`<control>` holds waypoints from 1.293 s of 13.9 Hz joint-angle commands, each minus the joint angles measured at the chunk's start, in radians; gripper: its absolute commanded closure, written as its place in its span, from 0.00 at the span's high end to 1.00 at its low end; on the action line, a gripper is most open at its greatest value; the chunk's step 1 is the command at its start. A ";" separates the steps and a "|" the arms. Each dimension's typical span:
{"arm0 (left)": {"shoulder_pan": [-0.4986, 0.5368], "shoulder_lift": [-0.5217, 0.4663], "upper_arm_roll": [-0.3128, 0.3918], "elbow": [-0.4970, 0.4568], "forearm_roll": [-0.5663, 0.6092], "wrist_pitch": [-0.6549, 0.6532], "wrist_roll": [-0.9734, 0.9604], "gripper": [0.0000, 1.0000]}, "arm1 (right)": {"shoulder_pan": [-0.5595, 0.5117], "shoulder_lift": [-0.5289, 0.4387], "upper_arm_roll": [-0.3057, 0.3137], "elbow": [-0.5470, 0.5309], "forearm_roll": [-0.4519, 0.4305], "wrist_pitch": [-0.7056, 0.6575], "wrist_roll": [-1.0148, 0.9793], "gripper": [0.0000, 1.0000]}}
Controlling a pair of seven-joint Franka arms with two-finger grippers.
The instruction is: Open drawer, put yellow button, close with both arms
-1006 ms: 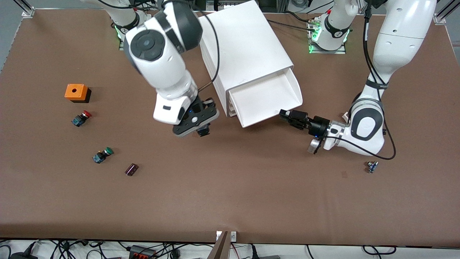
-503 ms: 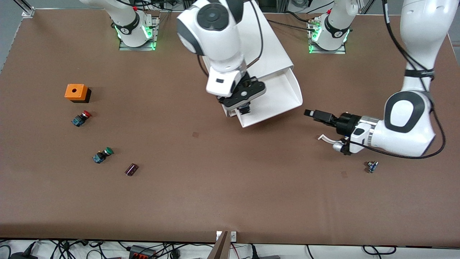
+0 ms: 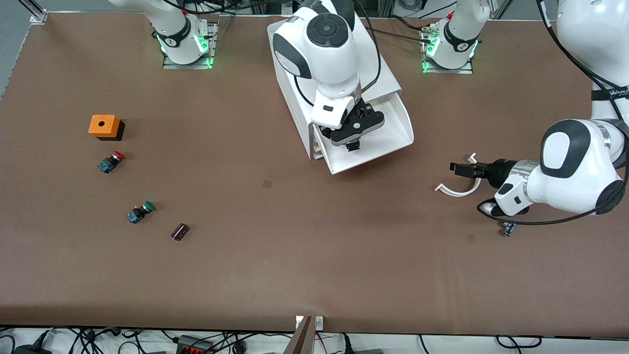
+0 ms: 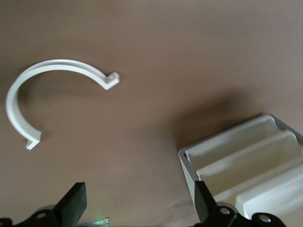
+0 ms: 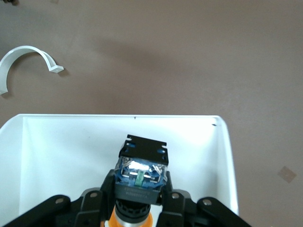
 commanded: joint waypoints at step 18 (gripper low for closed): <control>-0.073 -0.040 -0.027 0.019 0.107 0.052 -0.347 1.00 | -0.043 0.010 -0.053 0.163 -0.008 -0.194 0.041 1.00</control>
